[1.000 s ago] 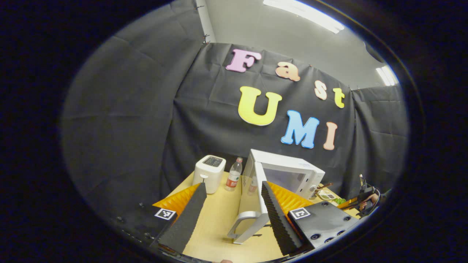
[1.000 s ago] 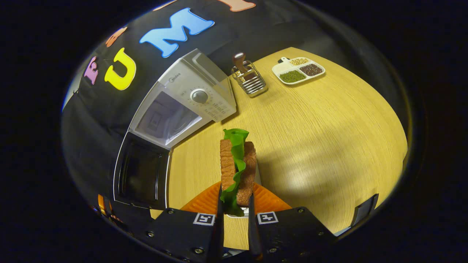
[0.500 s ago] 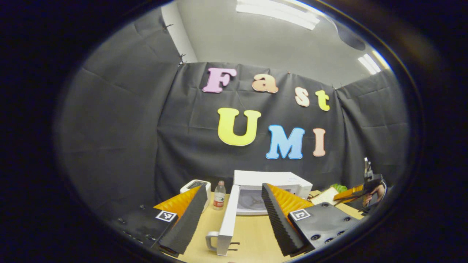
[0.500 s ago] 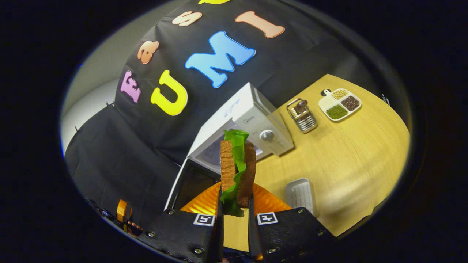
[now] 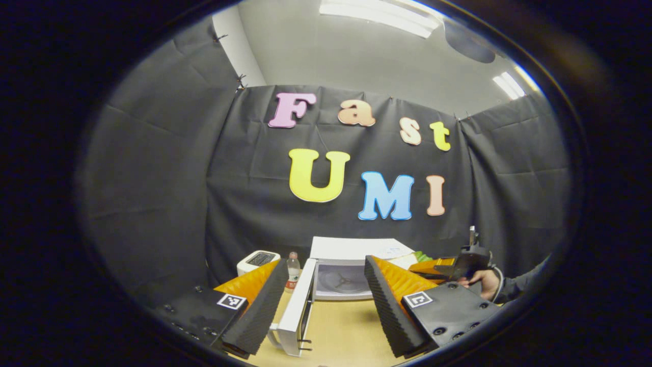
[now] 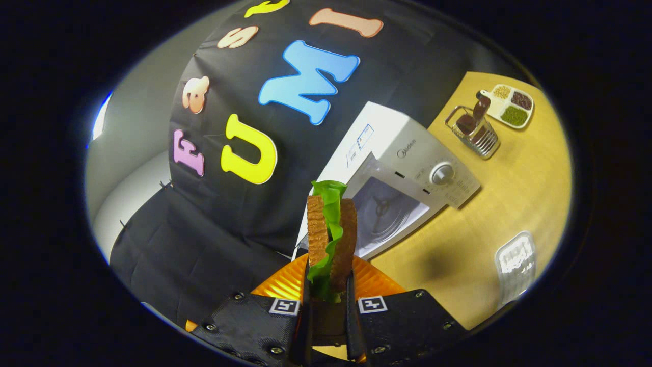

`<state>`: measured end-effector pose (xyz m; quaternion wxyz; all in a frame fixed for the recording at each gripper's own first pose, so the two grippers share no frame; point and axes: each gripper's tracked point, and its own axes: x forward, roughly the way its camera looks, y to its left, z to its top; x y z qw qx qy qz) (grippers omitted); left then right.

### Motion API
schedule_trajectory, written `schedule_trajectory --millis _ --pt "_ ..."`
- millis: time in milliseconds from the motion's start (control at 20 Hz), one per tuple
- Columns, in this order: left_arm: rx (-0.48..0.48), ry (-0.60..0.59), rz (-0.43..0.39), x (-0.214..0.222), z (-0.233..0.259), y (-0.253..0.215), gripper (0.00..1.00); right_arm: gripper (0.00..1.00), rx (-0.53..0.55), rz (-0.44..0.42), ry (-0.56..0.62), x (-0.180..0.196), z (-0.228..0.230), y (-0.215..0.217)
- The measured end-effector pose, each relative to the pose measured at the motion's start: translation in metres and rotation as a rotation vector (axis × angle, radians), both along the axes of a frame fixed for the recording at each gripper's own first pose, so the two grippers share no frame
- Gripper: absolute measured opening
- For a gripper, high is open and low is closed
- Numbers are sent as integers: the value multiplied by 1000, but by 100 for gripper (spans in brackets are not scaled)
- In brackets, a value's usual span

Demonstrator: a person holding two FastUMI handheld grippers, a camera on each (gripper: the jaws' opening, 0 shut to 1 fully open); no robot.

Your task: Open the microwave oven with the left hand, put the food in, and close the microwave oven.

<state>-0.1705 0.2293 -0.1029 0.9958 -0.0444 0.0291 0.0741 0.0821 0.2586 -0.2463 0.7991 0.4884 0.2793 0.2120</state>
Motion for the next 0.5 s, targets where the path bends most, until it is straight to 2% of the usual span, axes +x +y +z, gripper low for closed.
schedule_trajectory --millis 50,100,300,500 --pt "0 1 12 -2 0 3 99 27 9 -19 18 11 -10 9" --pt "-4 4 24 -4 1 5 94 27 29 -48 46 23 -20 16" --pt "-4 51 71 -17 -12 17 94 27 130 -165 160 65 -60 48" --pt "8 94 112 -24 -15 35 94 27 231 -279 217 103 -91 80"
